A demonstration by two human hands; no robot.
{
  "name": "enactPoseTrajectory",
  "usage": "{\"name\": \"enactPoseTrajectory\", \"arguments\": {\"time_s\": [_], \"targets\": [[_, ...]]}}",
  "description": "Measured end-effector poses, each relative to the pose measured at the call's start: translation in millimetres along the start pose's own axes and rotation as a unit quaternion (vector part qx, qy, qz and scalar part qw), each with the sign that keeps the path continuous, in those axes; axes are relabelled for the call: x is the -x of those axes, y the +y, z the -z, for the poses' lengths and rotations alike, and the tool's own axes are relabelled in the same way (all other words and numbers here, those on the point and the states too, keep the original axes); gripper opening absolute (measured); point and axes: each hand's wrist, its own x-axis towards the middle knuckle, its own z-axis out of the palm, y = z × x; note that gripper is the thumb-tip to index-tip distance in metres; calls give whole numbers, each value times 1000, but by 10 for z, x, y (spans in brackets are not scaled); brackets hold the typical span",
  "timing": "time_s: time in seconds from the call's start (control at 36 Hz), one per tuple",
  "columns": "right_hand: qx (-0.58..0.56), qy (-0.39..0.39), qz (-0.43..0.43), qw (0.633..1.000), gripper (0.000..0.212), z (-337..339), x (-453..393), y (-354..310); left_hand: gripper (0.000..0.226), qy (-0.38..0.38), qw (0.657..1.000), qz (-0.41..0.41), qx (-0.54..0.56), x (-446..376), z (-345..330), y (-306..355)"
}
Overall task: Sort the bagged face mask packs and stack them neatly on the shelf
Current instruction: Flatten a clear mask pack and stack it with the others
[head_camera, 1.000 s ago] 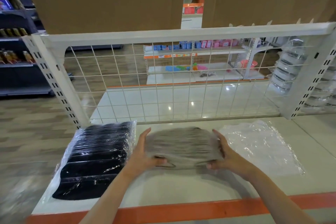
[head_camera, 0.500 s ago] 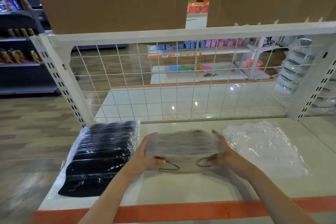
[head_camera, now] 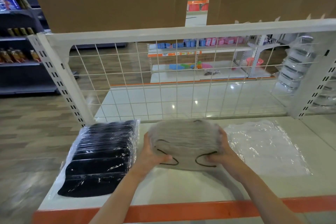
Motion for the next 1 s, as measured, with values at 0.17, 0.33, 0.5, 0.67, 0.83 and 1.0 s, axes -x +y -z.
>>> {"name": "enactPoseTrajectory", "arguments": {"time_s": [0.17, 0.33, 0.5, 0.67, 0.83, 1.0], "targets": [[49, -18, -37, 998, 120, 130, 69, 14, 118, 3, 1000, 7, 10, 51, 164, 17], [71, 10, -5, 997, 97, -21, 53, 81, 110, 12, 1000, -8, 26, 111, 14, -11], [-12, 26, 20, 999, 85, 19, 61, 84, 100, 57, 997, -31, 35, 132, -20, 66], [0, 17, -19, 1000, 100, 59, 29, 133, 86, 116, 992, -6, 44, 68, -47, 108], [-9, 6, -14, 1000, 99, -56, -28, 22, 96, 115, 992, -2, 49, 7, -127, 73], [-76, 26, -15, 997, 86, 1, 13, 17, 54, 198, 979, -24, 35, 19, -129, 144]]}}
